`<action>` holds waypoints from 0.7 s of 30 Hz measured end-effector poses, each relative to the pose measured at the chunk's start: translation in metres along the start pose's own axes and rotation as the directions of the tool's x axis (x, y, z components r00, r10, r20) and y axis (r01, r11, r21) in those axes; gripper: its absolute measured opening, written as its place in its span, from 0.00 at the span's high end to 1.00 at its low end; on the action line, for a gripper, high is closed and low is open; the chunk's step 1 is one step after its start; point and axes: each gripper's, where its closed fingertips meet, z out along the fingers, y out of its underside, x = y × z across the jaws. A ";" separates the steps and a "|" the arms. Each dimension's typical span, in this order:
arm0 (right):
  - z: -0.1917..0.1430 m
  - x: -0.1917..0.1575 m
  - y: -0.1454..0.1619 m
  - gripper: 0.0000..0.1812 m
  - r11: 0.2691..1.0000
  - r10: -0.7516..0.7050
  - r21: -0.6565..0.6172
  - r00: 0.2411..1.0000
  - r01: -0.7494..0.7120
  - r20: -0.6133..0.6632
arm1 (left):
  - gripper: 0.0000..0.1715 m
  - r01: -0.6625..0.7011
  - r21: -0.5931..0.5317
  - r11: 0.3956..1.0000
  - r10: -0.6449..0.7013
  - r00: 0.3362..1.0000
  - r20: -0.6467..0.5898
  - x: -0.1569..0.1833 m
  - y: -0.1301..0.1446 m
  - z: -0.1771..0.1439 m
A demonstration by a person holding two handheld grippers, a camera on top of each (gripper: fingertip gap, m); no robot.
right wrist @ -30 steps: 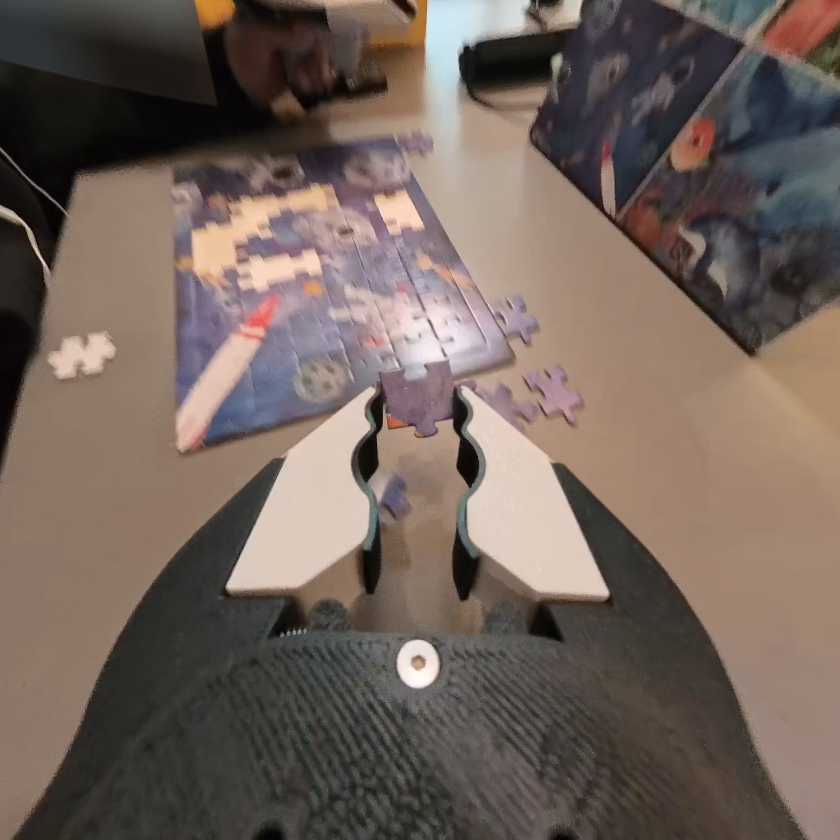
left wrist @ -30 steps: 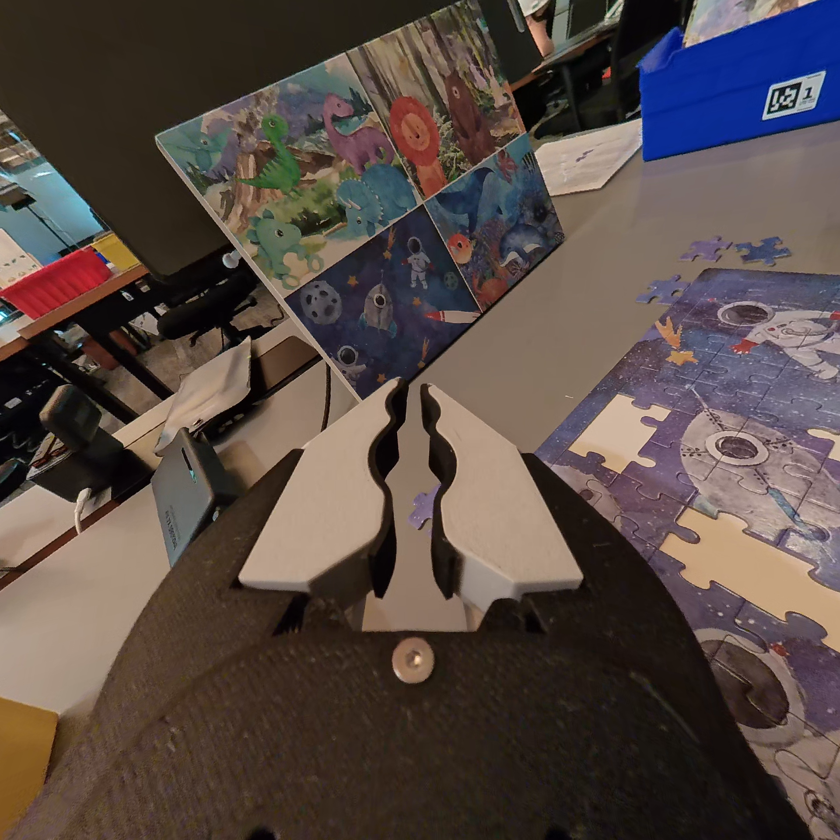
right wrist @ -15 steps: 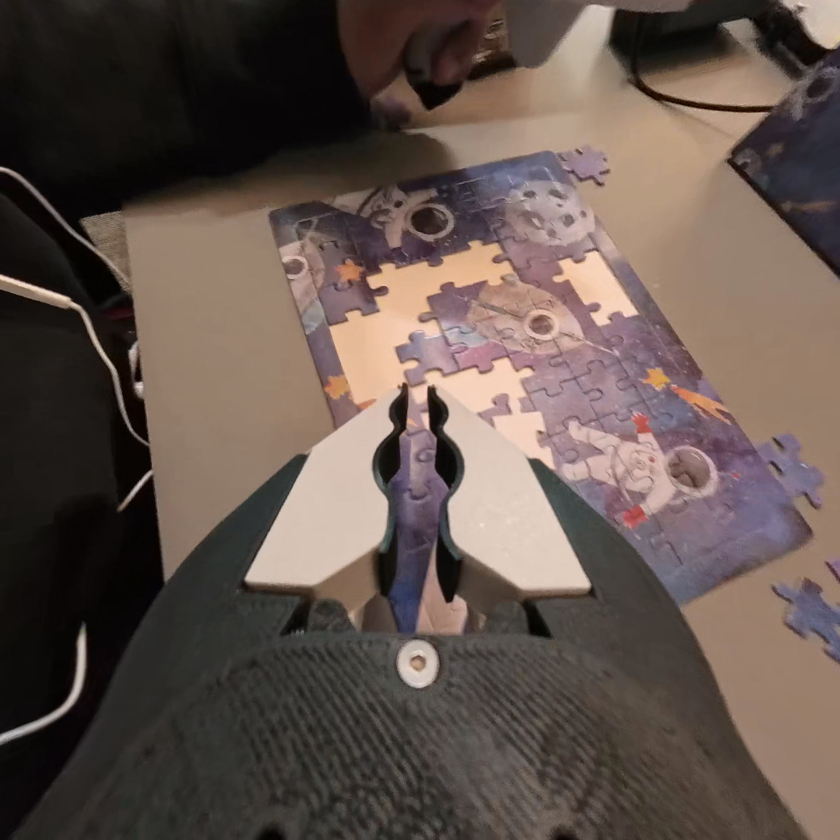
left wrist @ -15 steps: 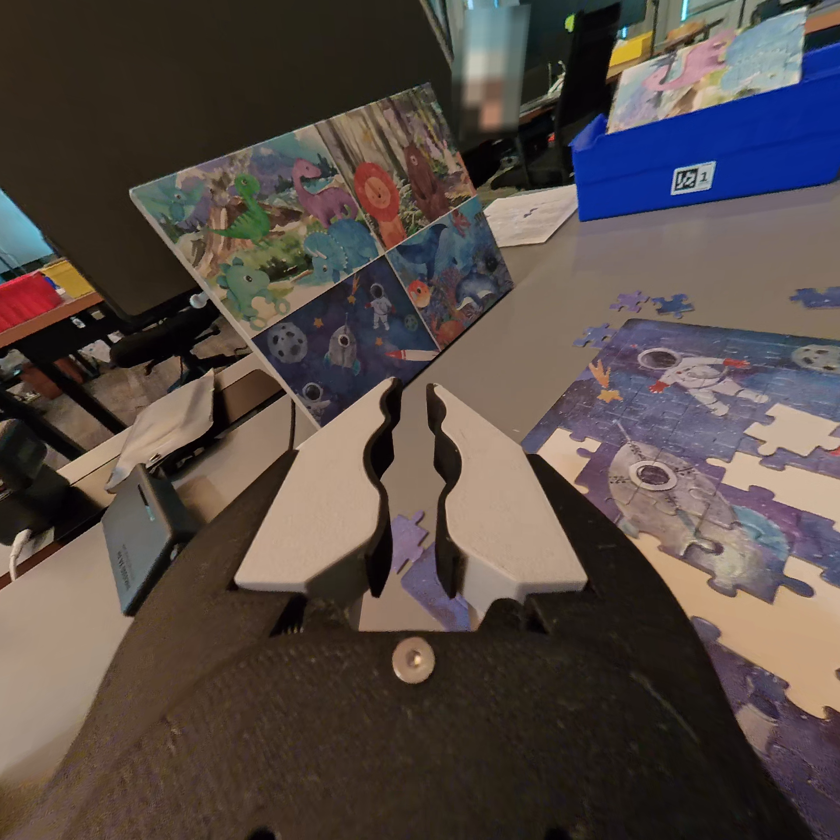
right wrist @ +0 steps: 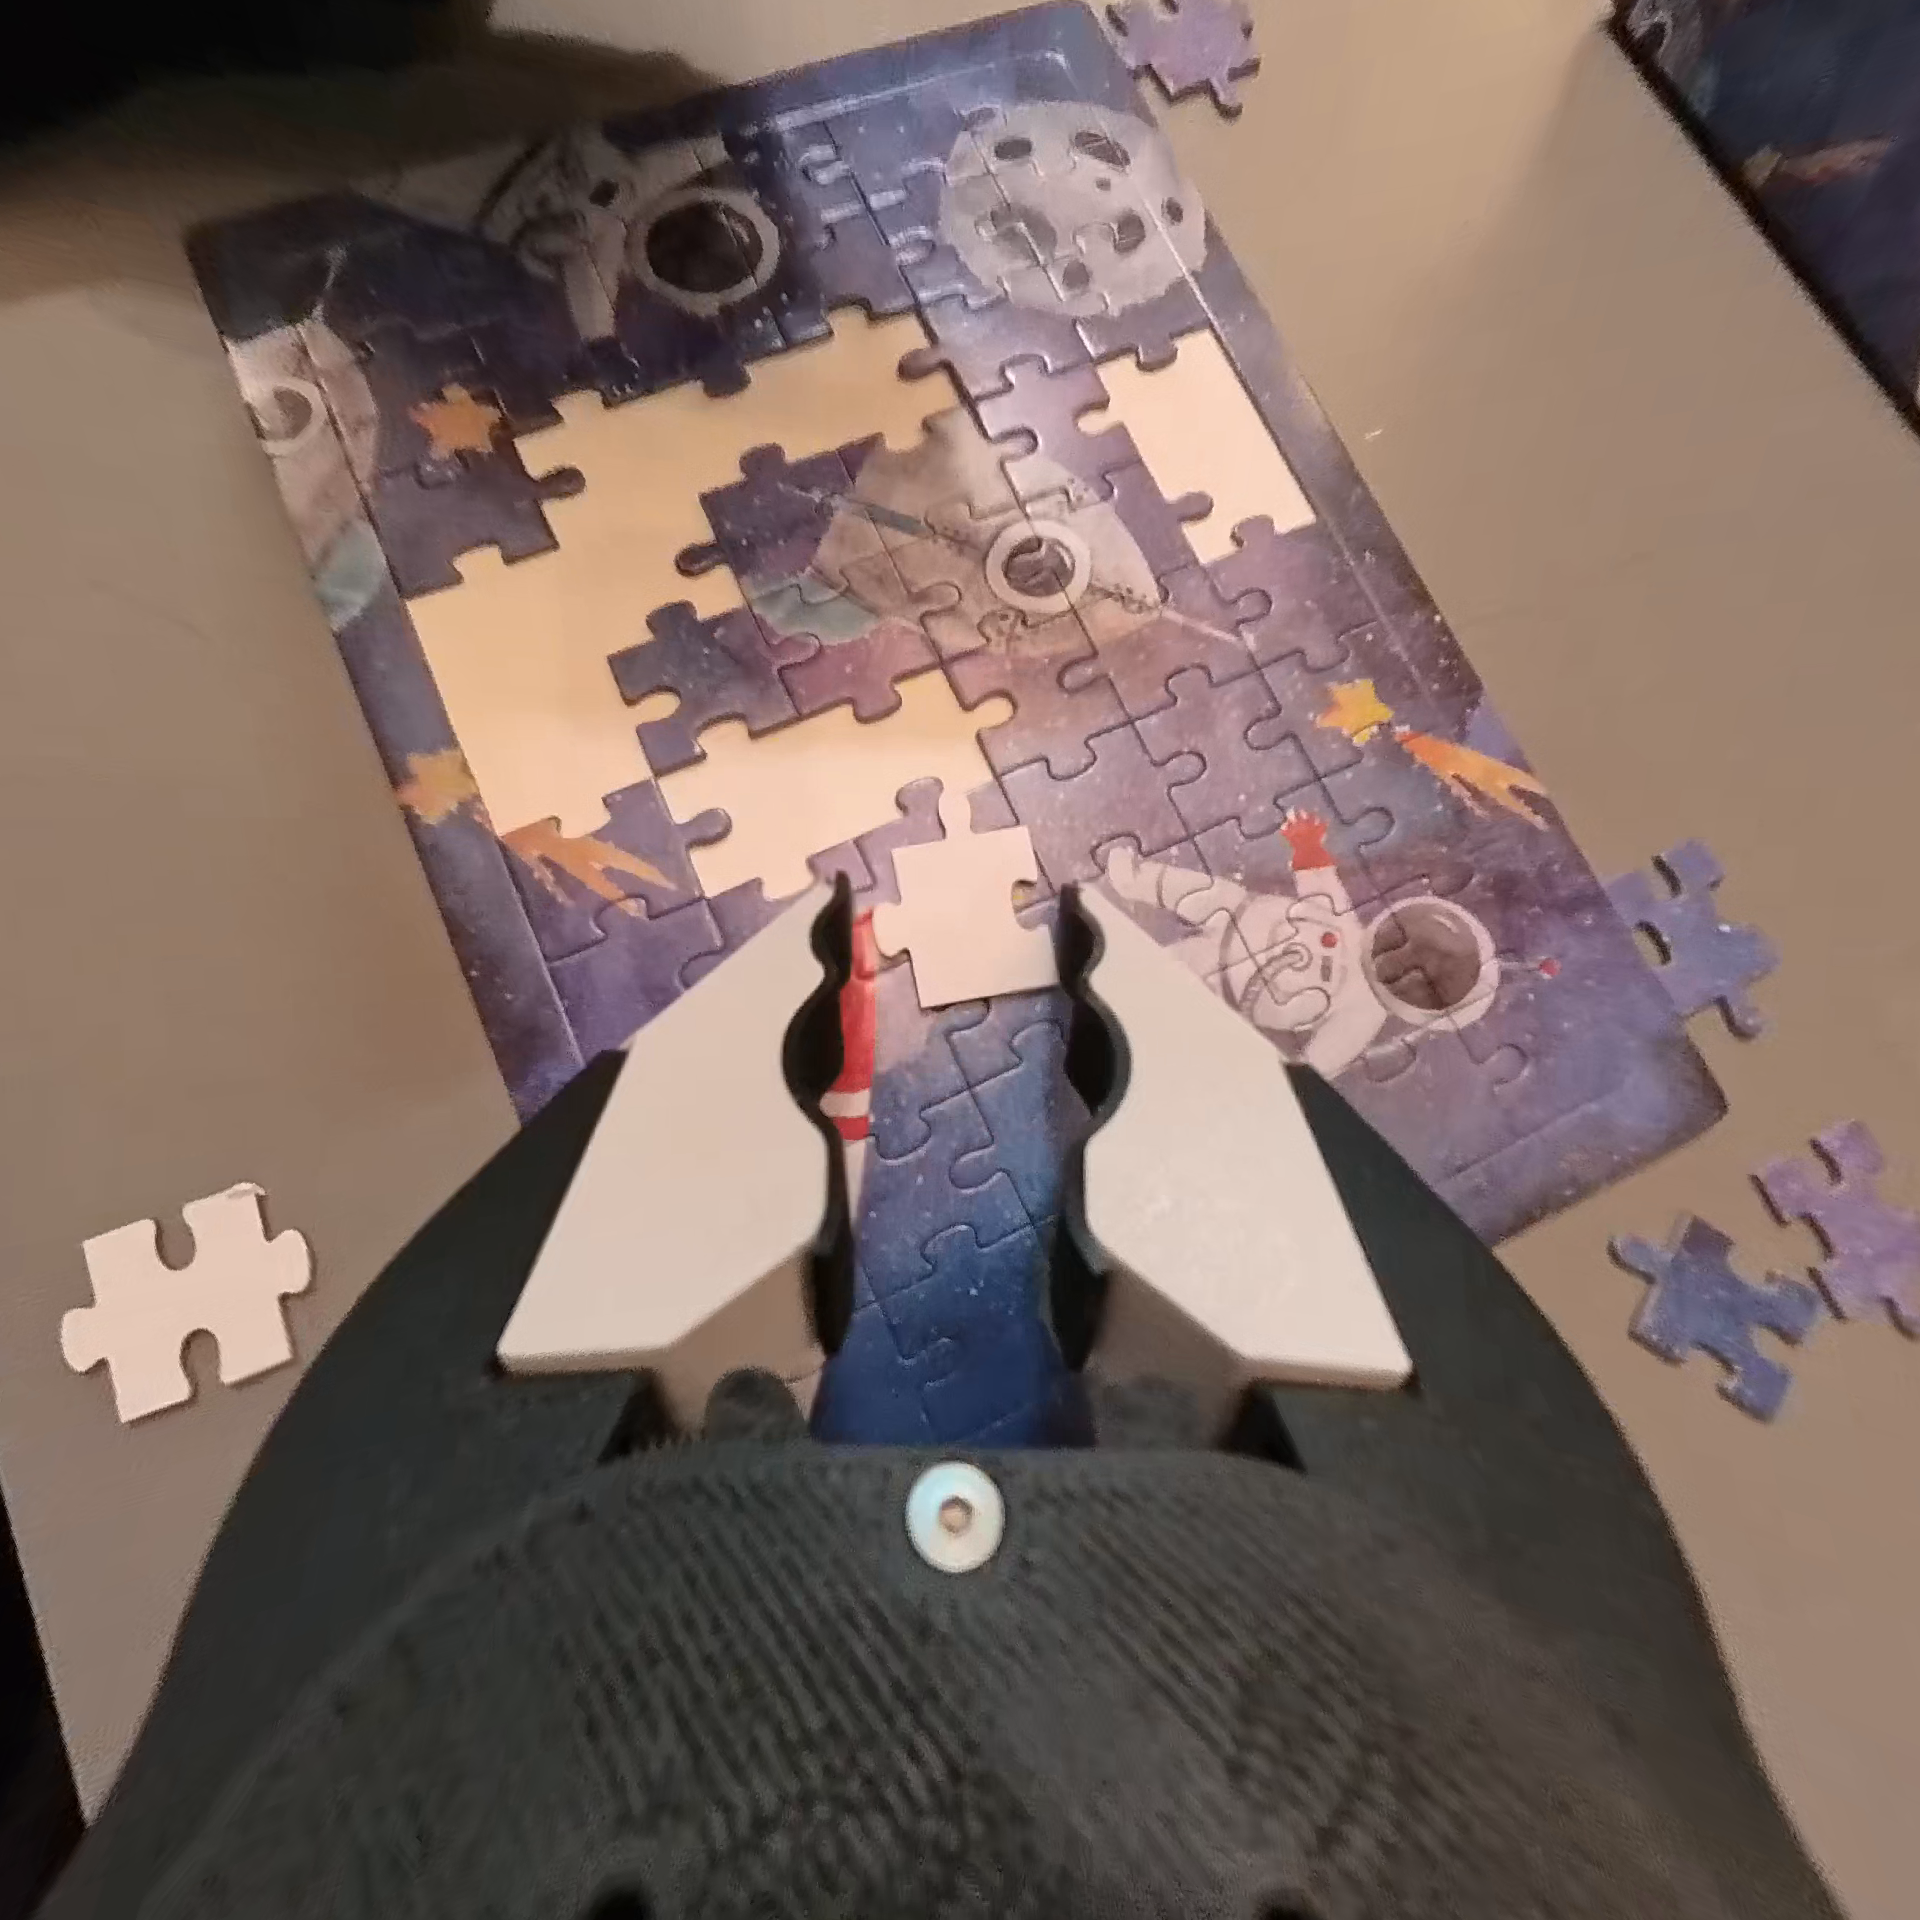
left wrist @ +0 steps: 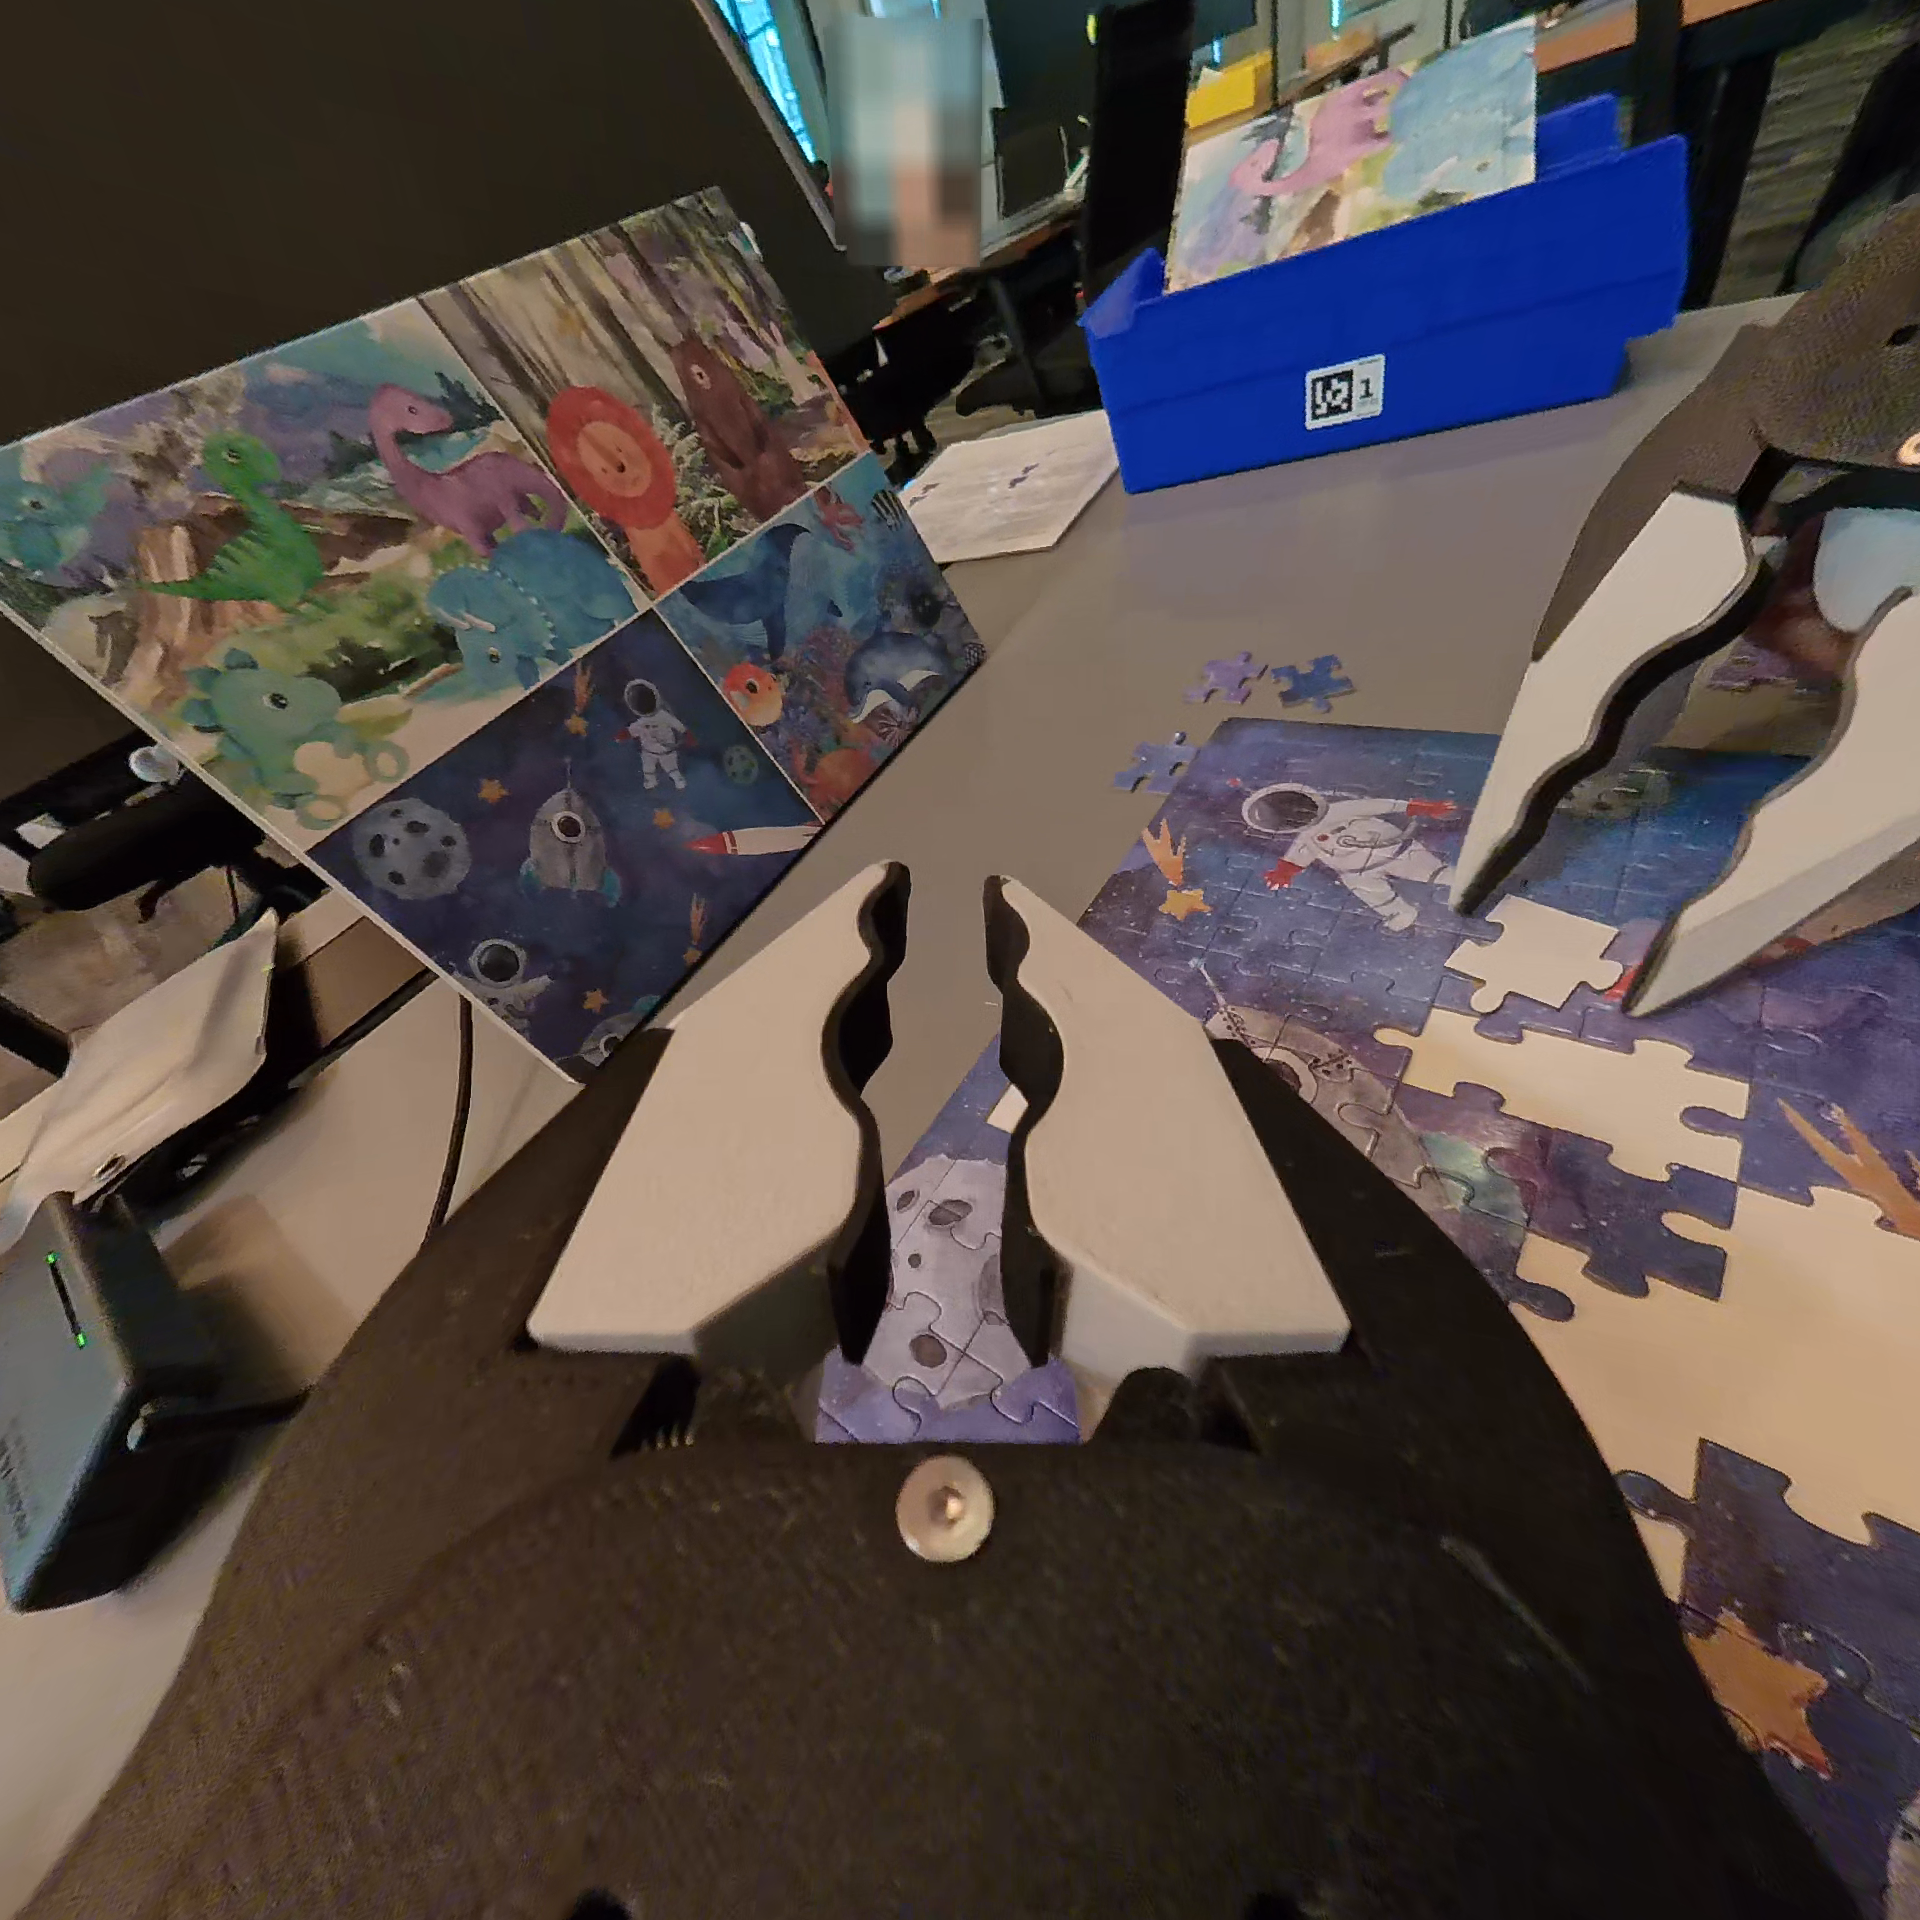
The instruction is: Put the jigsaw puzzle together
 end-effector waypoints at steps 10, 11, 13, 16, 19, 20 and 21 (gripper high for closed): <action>-0.005 -0.005 -0.001 0.86 0.996 0.075 0.033 0.994 -0.078 0.077 | 0.93 0.019 0.012 1.000 -0.019 0.999 -0.025 0.006 -0.003 0.000; -0.009 -0.006 -0.005 0.86 0.992 0.098 0.071 0.991 -0.105 0.095 | 0.93 0.019 0.014 1.000 -0.019 0.999 -0.032 0.007 -0.004 0.000; -0.022 -0.008 -0.019 0.86 0.967 0.150 0.181 0.976 -0.178 0.157 | 0.92 0.025 0.020 0.999 -0.024 0.998 -0.058 0.013 -0.006 0.000; -0.059 -0.015 -0.057 0.86 0.825 0.212 0.429 0.906 -0.367 0.367 | 0.86 0.067 0.047 0.997 -0.059 0.985 -0.160 0.032 -0.013 0.000; -0.116 -0.018 -0.089 0.87 0.542 0.141 0.564 0.728 -0.624 0.670 | 0.78 0.158 0.090 0.983 -0.121 0.939 -0.323 0.062 -0.028 -0.003; -0.131 -0.017 -0.093 0.87 0.456 0.102 0.559 0.664 -0.693 0.740 | 0.76 0.182 0.102 0.978 -0.133 0.920 -0.370 0.072 -0.034 -0.005; -0.142 -0.015 -0.096 0.87 0.385 0.063 0.546 0.611 -0.744 0.789 | 0.73 0.197 0.111 0.974 -0.135 0.899 -0.417 0.082 -0.039 -0.007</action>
